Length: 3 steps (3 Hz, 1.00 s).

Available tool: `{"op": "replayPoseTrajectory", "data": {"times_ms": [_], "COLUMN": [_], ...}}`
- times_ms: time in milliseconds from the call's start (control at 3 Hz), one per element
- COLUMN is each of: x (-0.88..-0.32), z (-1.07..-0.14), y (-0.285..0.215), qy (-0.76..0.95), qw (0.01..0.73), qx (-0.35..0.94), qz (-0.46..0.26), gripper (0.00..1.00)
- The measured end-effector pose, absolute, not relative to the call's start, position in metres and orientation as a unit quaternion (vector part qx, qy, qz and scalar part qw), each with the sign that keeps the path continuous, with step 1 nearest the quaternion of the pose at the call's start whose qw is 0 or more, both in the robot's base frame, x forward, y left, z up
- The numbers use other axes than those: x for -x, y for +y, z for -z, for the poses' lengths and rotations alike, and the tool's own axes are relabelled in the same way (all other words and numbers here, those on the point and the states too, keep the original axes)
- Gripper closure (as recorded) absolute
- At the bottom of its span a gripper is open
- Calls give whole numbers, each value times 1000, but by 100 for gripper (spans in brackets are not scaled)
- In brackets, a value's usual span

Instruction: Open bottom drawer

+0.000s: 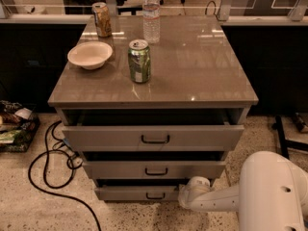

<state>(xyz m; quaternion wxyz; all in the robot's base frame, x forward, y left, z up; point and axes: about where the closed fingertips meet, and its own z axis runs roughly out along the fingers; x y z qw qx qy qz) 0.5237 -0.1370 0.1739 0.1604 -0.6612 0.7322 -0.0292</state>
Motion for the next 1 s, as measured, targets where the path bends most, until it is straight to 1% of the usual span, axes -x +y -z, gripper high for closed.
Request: {"op": "replayPoseTrajectory", "data": {"times_ms": [1000], "x": [-524], "z": [-174], "y": [-137], "qy": [732], "qw": [160], "qx": [661], "qz": [29], "gripper": [13]}}
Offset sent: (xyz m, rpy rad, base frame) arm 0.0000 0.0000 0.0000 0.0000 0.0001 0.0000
